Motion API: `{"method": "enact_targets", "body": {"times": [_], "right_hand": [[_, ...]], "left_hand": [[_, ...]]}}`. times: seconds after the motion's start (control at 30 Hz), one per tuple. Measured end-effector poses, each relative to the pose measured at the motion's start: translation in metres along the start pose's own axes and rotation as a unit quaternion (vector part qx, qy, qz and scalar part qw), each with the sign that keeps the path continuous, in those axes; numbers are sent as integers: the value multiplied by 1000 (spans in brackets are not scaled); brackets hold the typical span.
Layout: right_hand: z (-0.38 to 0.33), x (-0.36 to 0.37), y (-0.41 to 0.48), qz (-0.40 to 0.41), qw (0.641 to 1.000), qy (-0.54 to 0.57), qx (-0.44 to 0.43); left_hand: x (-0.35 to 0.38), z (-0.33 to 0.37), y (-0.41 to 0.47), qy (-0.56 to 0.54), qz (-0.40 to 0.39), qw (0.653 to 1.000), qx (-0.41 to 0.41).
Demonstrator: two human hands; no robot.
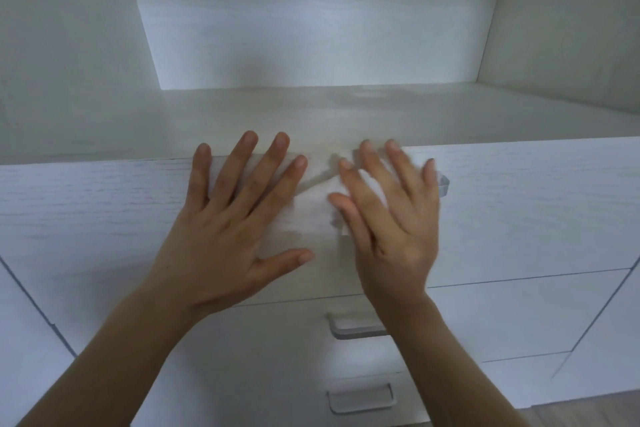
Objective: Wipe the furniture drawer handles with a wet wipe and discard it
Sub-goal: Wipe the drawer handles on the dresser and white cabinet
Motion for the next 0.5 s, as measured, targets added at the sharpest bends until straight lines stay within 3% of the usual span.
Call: {"method": "enact_targets", "body": {"times": [0.13,0.33,0.5], "right_hand": [[24,-19,-1,43,998,-23,39],[-7,-1,4,-8,998,-25,-52],[15,-21,7,23,999,13,18]], "left_hand": [[1,0,0,4,-3,1000,-2],[2,0,0,1,-2,1000,-5],[0,-1,0,5,15,1000,-9]]}}
Point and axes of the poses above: each hand's wrist, its own y-axis towards the middle knuckle, its own x-axis out of the palm, z = x × y, the point moved 10 cm from there along y, towards the middle knuckle, and after that the axes turned 13 degrees about z, right-handed, at the moved point
